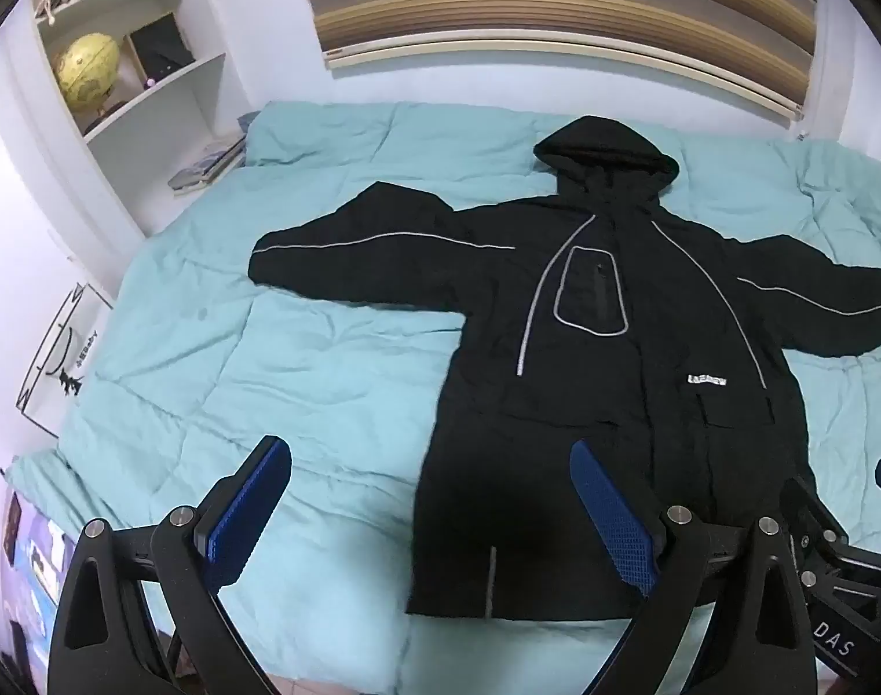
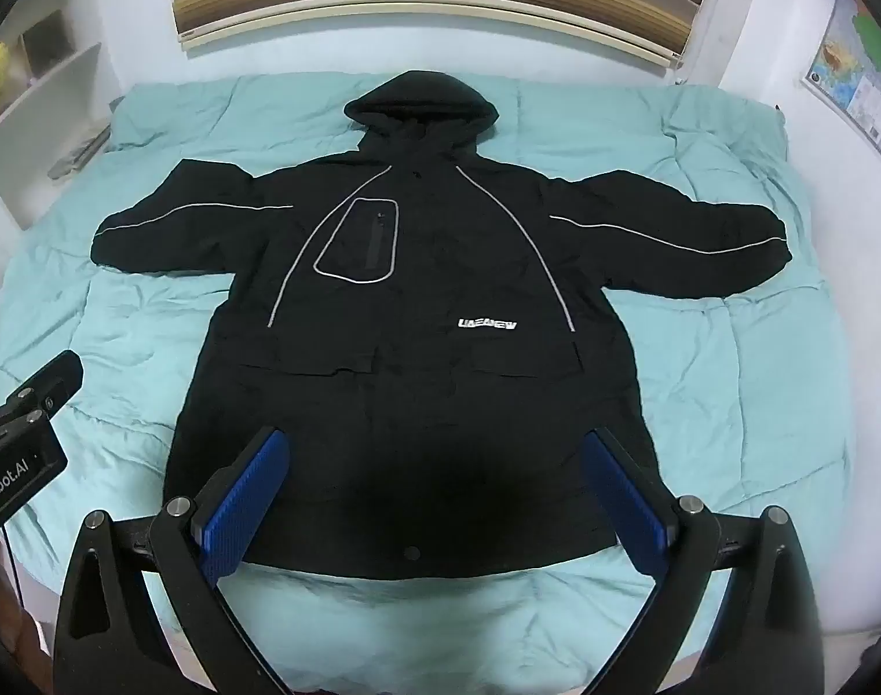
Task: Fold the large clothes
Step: 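Move the left gripper toward the cuff of the black jacket sleeve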
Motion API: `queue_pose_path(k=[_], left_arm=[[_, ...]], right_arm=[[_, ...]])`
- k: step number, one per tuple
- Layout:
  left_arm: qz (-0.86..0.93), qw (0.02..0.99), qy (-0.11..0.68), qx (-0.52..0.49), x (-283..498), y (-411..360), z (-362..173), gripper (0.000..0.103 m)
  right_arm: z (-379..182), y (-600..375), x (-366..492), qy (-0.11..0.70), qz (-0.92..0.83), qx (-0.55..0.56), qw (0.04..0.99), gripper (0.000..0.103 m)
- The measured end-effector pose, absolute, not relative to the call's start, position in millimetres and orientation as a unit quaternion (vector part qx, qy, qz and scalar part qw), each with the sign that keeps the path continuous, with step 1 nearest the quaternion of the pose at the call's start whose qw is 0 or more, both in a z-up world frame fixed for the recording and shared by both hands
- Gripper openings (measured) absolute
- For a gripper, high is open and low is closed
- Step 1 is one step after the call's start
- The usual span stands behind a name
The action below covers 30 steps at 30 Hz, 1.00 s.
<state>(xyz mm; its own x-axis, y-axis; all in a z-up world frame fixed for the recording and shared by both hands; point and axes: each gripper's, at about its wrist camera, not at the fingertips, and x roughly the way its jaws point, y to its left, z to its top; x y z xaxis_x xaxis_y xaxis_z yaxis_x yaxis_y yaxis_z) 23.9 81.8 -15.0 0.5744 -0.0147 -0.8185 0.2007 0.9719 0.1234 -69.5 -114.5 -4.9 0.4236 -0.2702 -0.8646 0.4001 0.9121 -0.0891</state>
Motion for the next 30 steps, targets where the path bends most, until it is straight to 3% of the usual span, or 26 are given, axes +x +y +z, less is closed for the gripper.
queue_pose_path(k=[21,30], left_arm=[[-0.095,0.876,0.467,0.077,124.8,139.0,-39.7,0.097],[-0.096,0.859,0.501,0.033,196.5,165.7,-74.3,0.097]], right_arm=[[-29.1,-55.9,10.9,0.516,-0.211,0.079,0.827,0.101],[-51.2,-47.9,58.7,0.535,-0.213,0.068,0.814,0.101]])
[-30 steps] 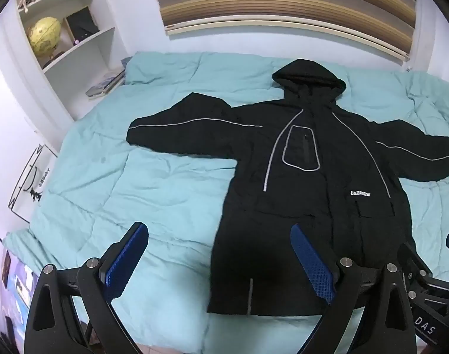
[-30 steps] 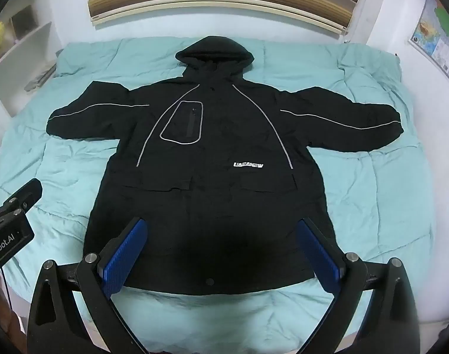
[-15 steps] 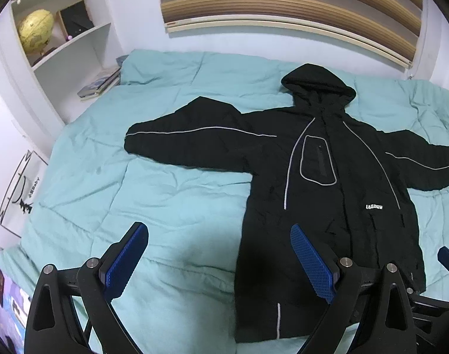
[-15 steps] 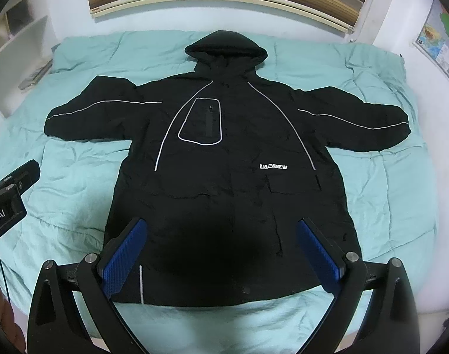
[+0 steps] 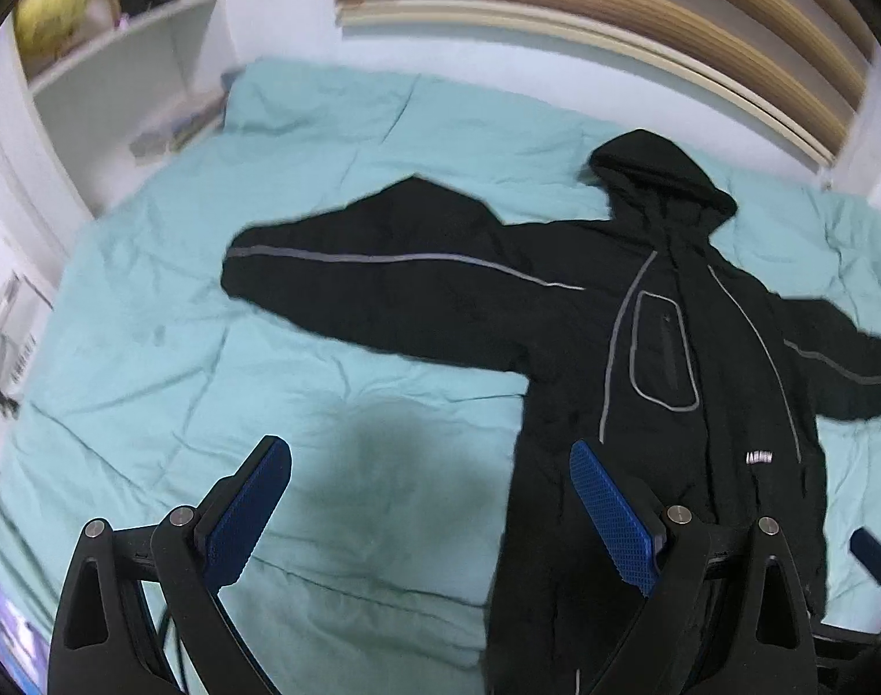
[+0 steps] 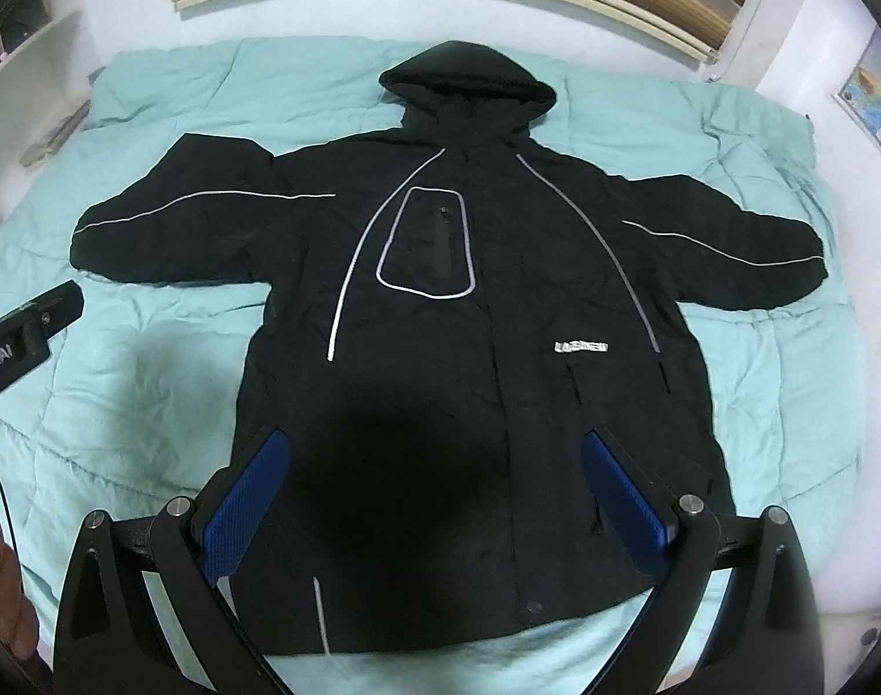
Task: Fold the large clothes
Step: 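Move the left gripper toward the cuff of the black jacket sleeve, then close the left gripper on the sleeve cuff and lift it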
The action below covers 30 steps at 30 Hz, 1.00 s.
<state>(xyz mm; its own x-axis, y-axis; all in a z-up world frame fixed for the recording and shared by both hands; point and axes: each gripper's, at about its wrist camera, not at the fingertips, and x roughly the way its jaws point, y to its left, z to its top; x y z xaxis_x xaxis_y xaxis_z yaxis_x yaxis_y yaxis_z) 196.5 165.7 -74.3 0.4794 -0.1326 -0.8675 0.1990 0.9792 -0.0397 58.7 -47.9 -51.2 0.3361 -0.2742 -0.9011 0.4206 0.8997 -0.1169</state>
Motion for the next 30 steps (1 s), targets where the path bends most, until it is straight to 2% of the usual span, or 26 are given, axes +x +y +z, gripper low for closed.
queue_pose_path(k=[3,7,16,23,30], left_arm=[[-0.068,0.85,0.521,0.031,226.8,184.8,-93.3,0.097],[-0.027,0.87,0.492,0.013,266.7,226.5,-109.4,0.097],[-0.009,0.865,0.484,-0.13,377.6,324.8,-158.3,0.097],[-0.012,0.841,0.503,-0.199,444.7,354.1,-230.7,0.097],[-0.018,0.821,0.51,-0.257,478.3,364.9,-275.8,0.097]], right_arm=[[-68.3,-48.7,82.4,0.556,-0.204,0.075,0.802,0.101],[-82.4,-46.9,116.2,0.562,-0.186,0.075,0.803,0.101],[-113.4,-27.7,206.1,0.557,-0.135,0.027,0.819,0.101],[-139.0,-24.8,258.1,0.548,-0.109,-0.005,0.829,0.101],[-161.0,-25.9,280.6,0.546,-0.094,-0.021,0.832,0.101]])
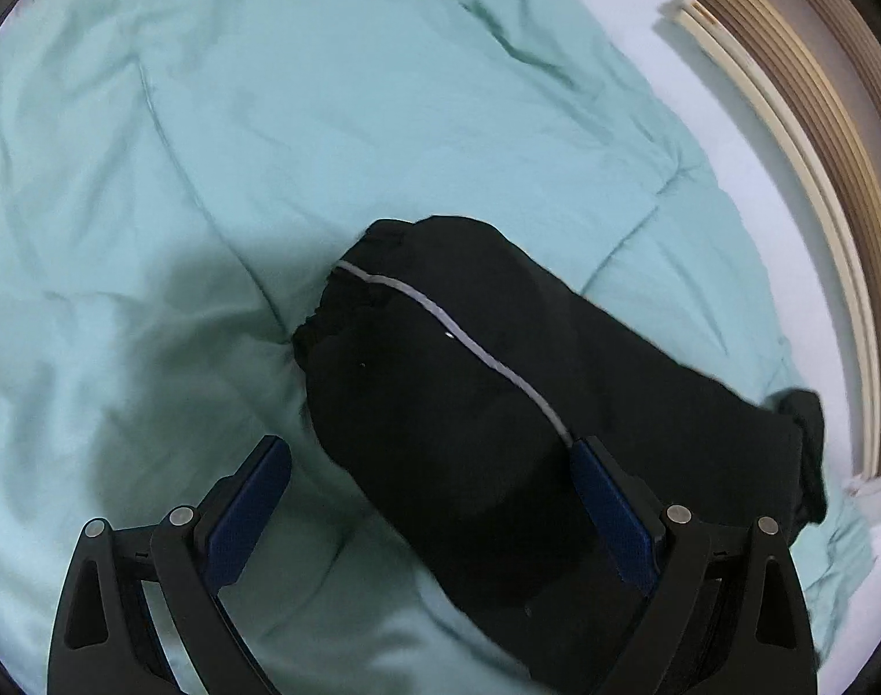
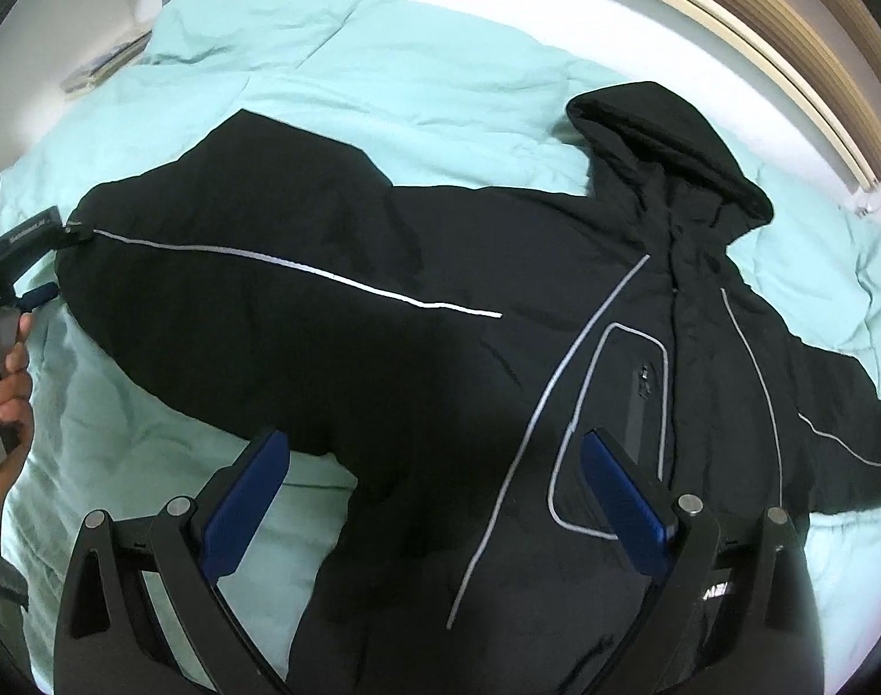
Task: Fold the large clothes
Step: 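Close the left gripper on the sleeve cuff and lift it, then carry the sleeve across the jacket body with the left gripper and release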
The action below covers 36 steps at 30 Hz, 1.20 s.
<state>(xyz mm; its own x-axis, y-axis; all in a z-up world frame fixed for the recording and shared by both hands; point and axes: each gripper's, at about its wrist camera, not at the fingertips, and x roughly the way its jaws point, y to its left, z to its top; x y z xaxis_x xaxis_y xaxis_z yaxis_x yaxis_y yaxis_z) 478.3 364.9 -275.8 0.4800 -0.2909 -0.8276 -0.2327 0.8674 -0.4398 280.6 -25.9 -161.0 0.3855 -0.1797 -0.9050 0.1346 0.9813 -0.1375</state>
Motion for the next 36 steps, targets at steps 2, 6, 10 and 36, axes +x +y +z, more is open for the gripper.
queue_pose_path(k=[2,6,10,36], left_arm=[[-0.025,0.819,0.503,-0.275,483.1,367.5,-283.1,0.097],[-0.027,0.82,0.498,-0.282,490.7,359.5,-285.8,0.081],[-0.023,0.842,0.478,-0.25,486.2,351.7,-266.2,0.041],[-0.064,0.912,0.392,-0.098,386.6,273.4,-131.2,0.023]], right_arm=[[-165.2,-24.6,284.1,0.548,-0.091,-0.024,0.831,0.101],[-173.0,-20.8,290.9,0.553,-0.088,-0.031,0.828,0.101],[-176.7,-19.4,296.1,0.549,-0.085,-0.038,0.831,0.101],[-227.2,-58.0,351.2,0.56,-0.001,0.097,0.823,0.053]])
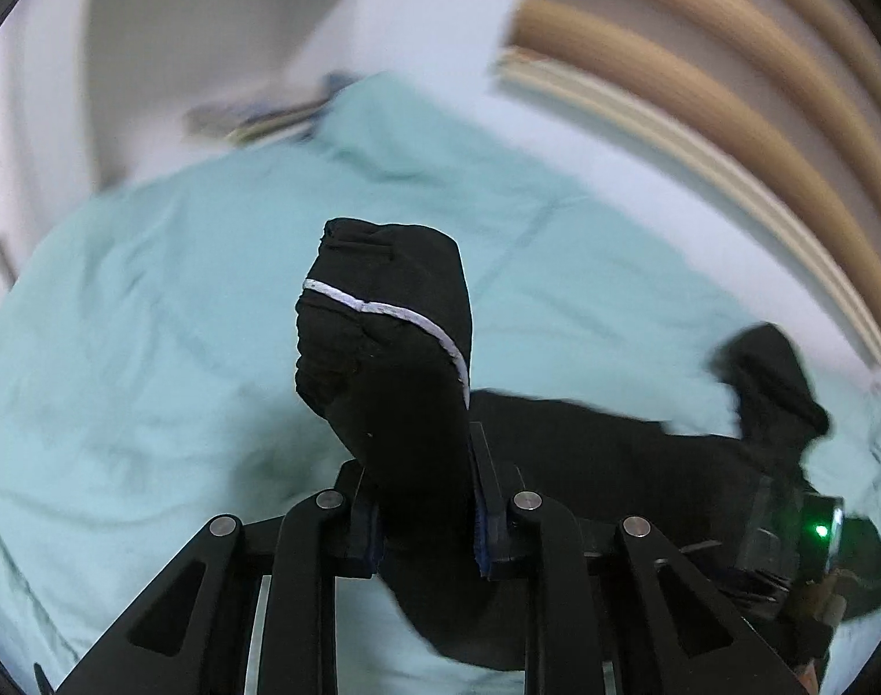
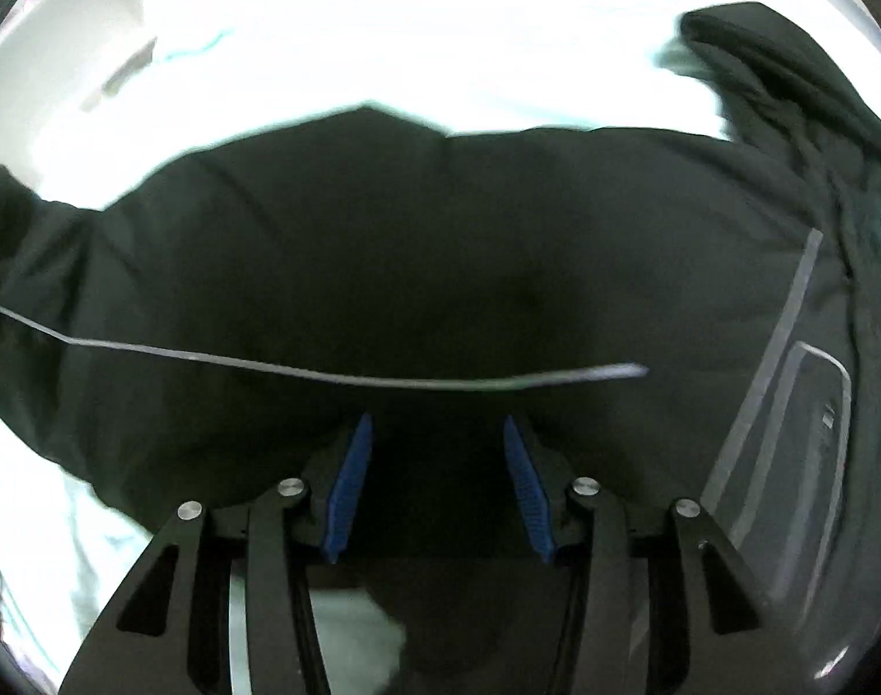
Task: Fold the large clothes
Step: 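Carry the sleeve across the jacket body with the left gripper and release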
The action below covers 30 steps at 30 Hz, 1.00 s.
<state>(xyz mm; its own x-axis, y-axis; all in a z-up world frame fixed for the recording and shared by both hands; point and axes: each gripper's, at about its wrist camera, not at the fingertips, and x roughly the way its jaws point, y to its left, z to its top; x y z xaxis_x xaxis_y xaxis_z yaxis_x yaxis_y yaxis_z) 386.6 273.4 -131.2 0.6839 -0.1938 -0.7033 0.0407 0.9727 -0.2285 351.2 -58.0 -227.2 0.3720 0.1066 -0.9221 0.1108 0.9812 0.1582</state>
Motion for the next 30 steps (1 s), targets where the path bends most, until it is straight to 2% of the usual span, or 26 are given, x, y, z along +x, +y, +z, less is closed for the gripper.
queue_pose_path(k=[2,3,8,16,23,30], left_arm=[[-0.1,0.917,0.378,-0.085,378.0,245.2,-113.2,0.022],[-0.121,0.917,0.372,-0.078,373.3,228.9,-105.2,0.022],[-0.212,0.908,0.359,-0.04,356.2,141.4,-85.5,0.022],[-0.323,0.872,0.367,0.001,330.9,-1.6,-93.5,0.021],[-0.39,0.825,0.406,0.037,305.4,-110.6,-134.8,0.018],[-0.412,0.773,0.475,0.083,288.9,-200.9,-219.3,0.019]], right_arm=[[-208.9,-76.4,333.7,0.544,-0.022,0.106,0.832,0.069],[-201.6,-84.5,325.8,0.536,-0.031,0.111,0.837,0.071],[-169.6,-145.4,269.5,0.512,-0.083,0.133,0.844,0.071],[-161.6,-238.6,190.1,0.506,-0.162,0.178,0.829,0.071],[-172.7,-302.0,150.2,0.502,-0.206,0.192,0.818,0.071],[-199.7,-342.3,137.9,0.521,-0.22,0.209,0.798,0.071]])
